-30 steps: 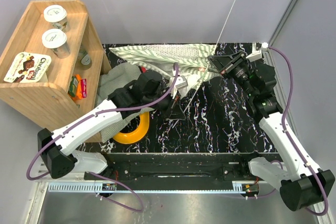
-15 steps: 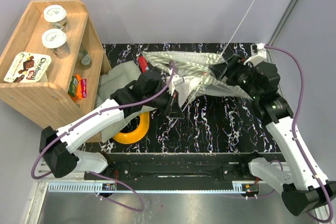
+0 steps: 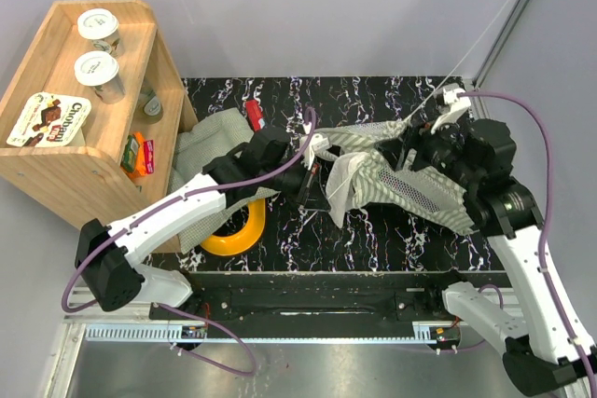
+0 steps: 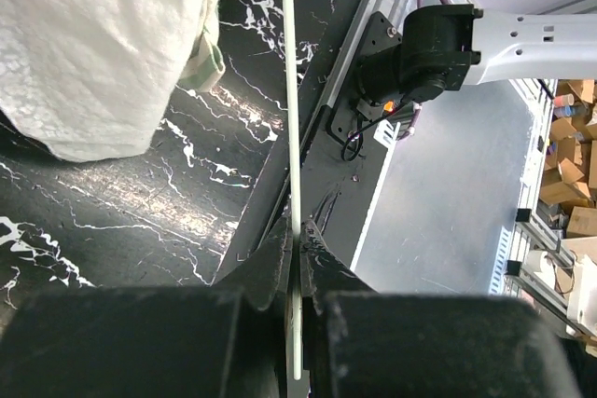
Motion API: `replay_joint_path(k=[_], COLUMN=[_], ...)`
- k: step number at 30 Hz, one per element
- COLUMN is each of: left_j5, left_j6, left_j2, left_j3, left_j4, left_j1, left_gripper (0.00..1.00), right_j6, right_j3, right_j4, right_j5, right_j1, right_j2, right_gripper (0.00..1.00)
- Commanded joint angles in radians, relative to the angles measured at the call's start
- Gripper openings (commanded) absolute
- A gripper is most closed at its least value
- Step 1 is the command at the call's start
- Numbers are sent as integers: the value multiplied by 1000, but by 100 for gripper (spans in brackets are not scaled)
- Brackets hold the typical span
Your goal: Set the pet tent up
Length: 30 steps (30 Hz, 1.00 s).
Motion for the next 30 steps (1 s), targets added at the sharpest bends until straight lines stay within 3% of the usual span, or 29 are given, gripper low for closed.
replay_joint_path(k=[1,7,12,17,23,30], left_j5=[-29,-109,-138,-106,-92,-58], left_j6=[44,150,227,245,248,242], left_j2=[-7,-1,-16,-26,-33,-29], left_j3=[45,68,74,68,77,82], left_j4=[72,14,-3,-8,-12,-14], left_j1=[3,-9,-9,-9,-9,-8], left_gripper=[0,0,0,0,0,0], right_j6=[-283,-678,-1001,-1090,-1148,-1159], right_j3=[7,26,100,157,191,146], right_j4=[42,-111,-298,-344,-396,-334], right_j5=[-363,-545,-533,-509,-495,-468], right_j1=[7,67,159,217,254,266], right_j2=[-92,-44,89,227,333,376], right_gripper=[73,71,71,50,52,50])
